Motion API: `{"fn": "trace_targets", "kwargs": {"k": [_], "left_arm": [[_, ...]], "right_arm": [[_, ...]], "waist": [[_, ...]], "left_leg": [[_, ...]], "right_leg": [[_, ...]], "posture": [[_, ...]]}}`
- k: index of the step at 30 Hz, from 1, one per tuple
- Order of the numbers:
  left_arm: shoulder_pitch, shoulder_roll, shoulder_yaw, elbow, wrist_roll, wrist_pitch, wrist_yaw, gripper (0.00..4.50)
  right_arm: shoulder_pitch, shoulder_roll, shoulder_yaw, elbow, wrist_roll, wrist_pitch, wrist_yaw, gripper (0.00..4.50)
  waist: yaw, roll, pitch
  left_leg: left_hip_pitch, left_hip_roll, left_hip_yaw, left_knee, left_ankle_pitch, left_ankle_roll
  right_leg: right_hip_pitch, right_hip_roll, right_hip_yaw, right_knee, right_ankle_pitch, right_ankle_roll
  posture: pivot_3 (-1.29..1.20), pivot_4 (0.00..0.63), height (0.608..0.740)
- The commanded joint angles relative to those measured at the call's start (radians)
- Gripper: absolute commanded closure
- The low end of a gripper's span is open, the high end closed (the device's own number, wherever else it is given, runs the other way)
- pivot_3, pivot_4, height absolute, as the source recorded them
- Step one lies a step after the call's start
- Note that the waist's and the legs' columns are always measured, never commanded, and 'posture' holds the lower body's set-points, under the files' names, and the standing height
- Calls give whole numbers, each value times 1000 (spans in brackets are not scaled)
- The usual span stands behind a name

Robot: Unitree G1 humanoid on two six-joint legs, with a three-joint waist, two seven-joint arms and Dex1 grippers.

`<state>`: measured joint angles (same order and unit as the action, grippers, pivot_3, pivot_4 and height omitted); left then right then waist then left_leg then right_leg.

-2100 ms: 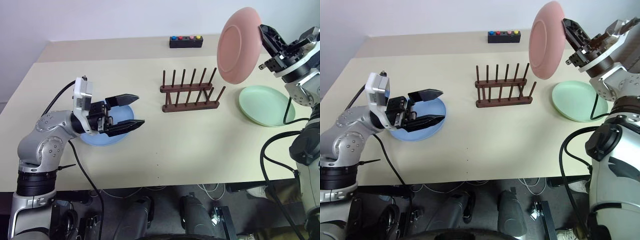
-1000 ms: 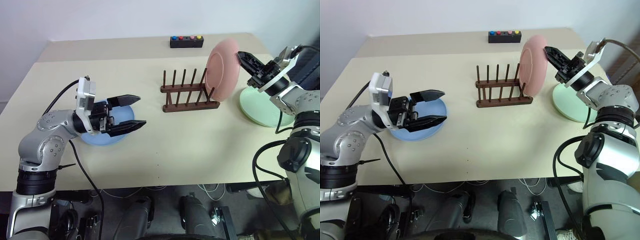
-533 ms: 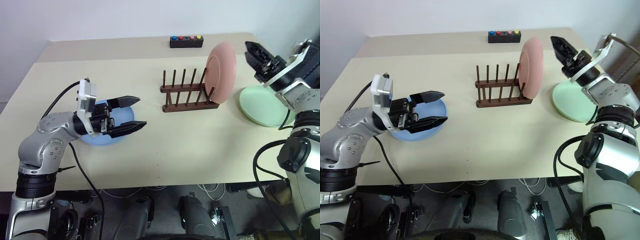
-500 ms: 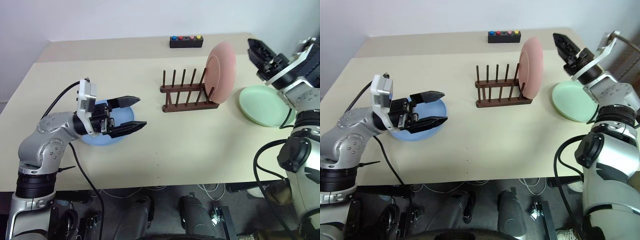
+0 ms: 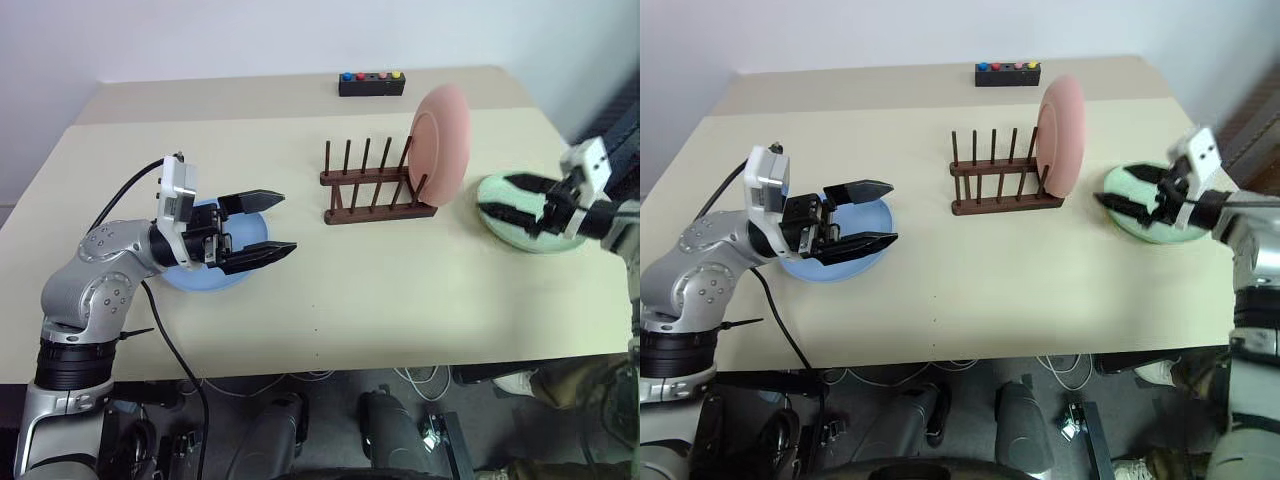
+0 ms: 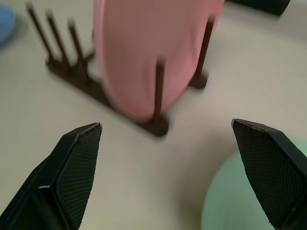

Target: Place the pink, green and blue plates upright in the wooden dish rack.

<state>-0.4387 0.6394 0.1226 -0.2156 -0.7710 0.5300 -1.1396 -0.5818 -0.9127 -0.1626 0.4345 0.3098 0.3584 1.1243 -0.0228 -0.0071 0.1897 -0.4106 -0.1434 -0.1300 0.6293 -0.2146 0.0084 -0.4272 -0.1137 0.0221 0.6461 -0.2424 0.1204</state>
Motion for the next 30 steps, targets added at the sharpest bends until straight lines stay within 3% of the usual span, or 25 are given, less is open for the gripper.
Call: {"fn": "trace_targets", "kwargs": {"k": [1,6,10,11,13,20,24,28,30], "left_arm": [[-31,-2,-12,-6,5,-19,-16,0],[-23,15,-30,-19,28,-30,-37,0],[7,31,-33,-42,63,-61,-43,0],[10,30,-32,-45,67,-67,-39,0],[18,24,-37,-51,90,-90,-30,0],[35,18,-30,-69,90,-98,-11,0],[37,19,-27,-70,86,-96,-6,0],[26,6,-14,-57,66,-89,5,0],[20,5,-11,-54,61,-86,7,0]], "right_arm": [[22,-86,142,-21,-206,-95,-31,62],[-62,-54,193,92,-288,-92,-120,62],[-100,-36,231,172,-319,-59,-104,62],[-112,-29,235,187,-322,-51,-102,293],[-141,-15,243,211,-339,-40,-119,882],[-173,-12,264,263,-384,-57,-131,4469],[-197,2,229,246,-348,-30,-119,4469],[-298,87,62,162,-139,156,-110,4469],[-378,130,-38,163,-55,206,-174,4469]], "waist": [[5,0,0],[5,0,0],[8,0,0],[9,0,0],[10,0,0],[10,0,0],[6,-1,0],[-4,-1,0],[-4,0,0]], "left_leg": [[0,0,0,0,0,0],[0,0,1,0,0,0],[0,0,0,-1,0,0],[0,0,0,-1,0,0],[0,0,0,0,0,0],[0,0,0,0,0,0],[1,1,0,0,0,0],[1,1,1,0,0,0],[1,1,0,-1,0,0]], "right_leg": [[0,0,0,0,0,0],[0,0,0,0,0,0],[0,0,0,0,0,0],[0,0,0,-1,0,0],[0,0,0,-1,0,0],[1,0,0,-1,0,0],[1,1,0,-1,0,0],[0,1,1,-1,0,0],[0,1,1,0,0,0]], "posture": [[0,150,740],[0,150,740],[0,150,740],[0,150,740],[0,150,740],[0,150,740],[0,150,740],[0,150,740],[0,150,740]]}}
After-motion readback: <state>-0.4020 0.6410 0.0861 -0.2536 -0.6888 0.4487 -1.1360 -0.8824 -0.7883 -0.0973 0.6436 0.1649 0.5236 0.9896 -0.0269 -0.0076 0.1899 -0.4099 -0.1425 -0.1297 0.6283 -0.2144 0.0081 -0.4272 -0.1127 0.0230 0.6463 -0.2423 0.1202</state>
